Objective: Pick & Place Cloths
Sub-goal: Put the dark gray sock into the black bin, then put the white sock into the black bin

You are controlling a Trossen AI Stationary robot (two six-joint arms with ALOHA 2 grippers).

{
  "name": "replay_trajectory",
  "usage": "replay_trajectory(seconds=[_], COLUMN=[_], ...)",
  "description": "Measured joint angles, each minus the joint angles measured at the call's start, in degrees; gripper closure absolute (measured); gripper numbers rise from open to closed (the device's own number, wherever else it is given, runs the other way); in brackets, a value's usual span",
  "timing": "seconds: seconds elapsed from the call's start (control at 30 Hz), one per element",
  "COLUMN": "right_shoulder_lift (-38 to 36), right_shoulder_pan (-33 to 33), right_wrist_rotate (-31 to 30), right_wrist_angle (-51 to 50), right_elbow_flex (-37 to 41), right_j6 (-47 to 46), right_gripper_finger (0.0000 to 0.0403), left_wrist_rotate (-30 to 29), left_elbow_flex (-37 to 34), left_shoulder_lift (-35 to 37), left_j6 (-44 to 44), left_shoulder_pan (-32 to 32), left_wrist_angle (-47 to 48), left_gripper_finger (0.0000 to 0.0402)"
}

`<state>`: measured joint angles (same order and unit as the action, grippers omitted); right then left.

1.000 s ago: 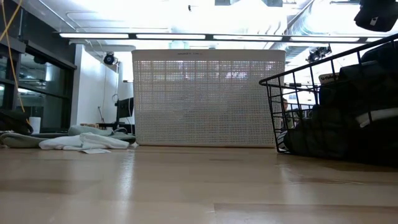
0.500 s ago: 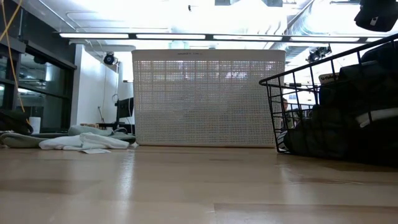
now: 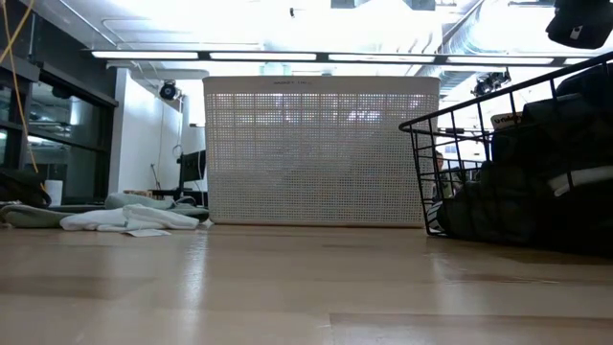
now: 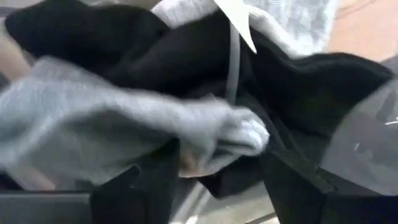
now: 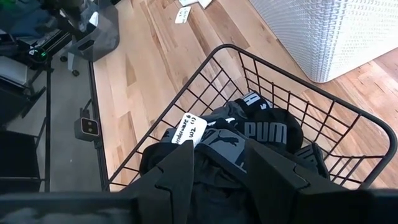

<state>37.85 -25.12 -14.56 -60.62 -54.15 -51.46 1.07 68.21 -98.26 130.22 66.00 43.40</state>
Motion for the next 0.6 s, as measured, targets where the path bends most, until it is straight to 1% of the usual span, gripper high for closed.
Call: replay_trajectory(seconds=[0.07, 0.2, 0.43, 0.6], right_shoulder_lift=[0.0, 0.0, 0.0, 0.0], right_shoulder_pan=[0.0, 0.0, 0.0, 0.0], right_wrist_rotate=[0.1, 0.1, 1.2, 1.3], right_wrist_angle=[0.0, 0.0, 0.0, 0.0], right_elbow_flex=[0.0, 0.0, 0.0, 0.0], right_j6=[0.0, -1.2, -1.2, -1.2], right_gripper_finger=[0.0269, 0.0269, 0.0269, 0.0269], left_wrist_rotate=[0.0, -0.5, -0.9, -5.2], left_elbow_flex=[0.8, 3.4, 11.1, 15.1], left_shoulder_lift=[0.8, 2.5, 2.6, 2.6], left_j6=[0.1, 1.1, 2.7, 4.5], left_shoulder_pan=[0.0, 0.0, -0.1, -2.3], left_wrist_angle=[0.9, 4.6, 14.8, 25.4], left_gripper_finger=[0.0181, 0.0177, 0.0176, 0.0176])
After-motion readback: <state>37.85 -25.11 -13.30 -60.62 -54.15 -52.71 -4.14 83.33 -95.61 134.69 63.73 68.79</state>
